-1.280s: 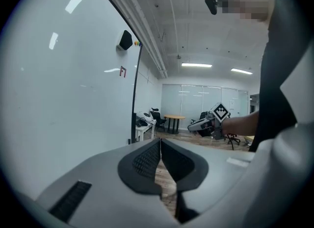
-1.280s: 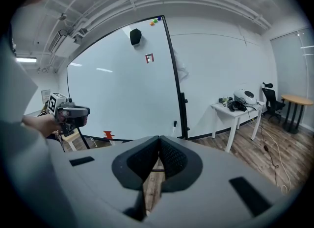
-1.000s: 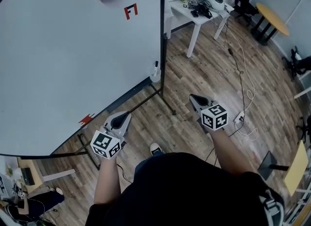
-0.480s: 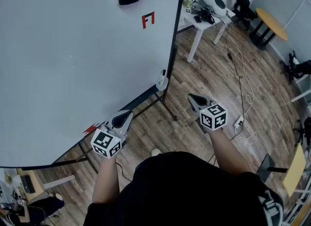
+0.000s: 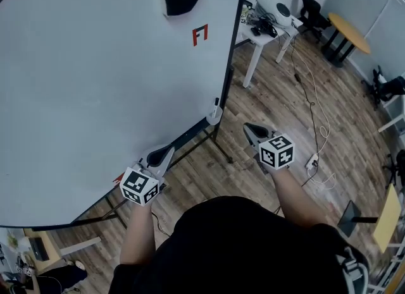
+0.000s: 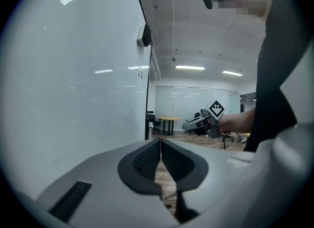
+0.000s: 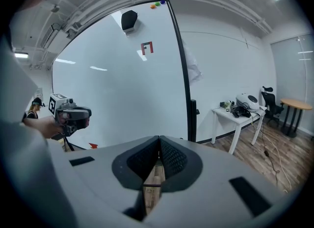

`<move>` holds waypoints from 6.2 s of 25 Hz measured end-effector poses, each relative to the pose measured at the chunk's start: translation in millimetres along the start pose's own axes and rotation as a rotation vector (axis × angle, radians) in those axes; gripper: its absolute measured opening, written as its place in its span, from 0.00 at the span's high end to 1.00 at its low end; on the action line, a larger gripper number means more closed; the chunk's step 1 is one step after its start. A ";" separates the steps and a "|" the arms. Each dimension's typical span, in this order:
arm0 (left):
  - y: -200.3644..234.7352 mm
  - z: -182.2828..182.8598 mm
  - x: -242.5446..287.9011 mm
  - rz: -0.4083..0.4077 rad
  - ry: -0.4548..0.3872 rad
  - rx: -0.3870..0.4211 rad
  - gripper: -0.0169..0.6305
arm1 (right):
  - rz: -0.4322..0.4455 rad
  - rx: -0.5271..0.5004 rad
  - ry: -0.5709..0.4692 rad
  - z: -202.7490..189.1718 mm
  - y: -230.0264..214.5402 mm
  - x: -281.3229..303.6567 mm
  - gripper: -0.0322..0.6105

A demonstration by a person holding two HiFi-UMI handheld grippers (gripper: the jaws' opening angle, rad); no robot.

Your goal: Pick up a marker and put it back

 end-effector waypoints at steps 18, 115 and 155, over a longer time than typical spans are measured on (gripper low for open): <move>-15.6 -6.6 9.5 0.020 0.060 0.051 0.95 | 0.005 0.029 0.014 -10.2 -6.3 -5.6 0.95; 20.7 -73.4 130.8 0.079 0.245 -0.268 0.95 | 0.237 -0.075 0.231 -17.6 -102.3 252.5 0.84; 2.9 -42.9 83.1 0.066 0.146 -0.164 0.95 | 0.088 -0.038 0.041 -2.6 -88.8 82.4 0.85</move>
Point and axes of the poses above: the fingertips, and each gripper's own axes: x forward along the fingers, y to its left, z out of its top, the point moved 3 cm from there along -x, backward along the fingers, and after that the axes turned 9 degrees about y, right-handed, at the moved point
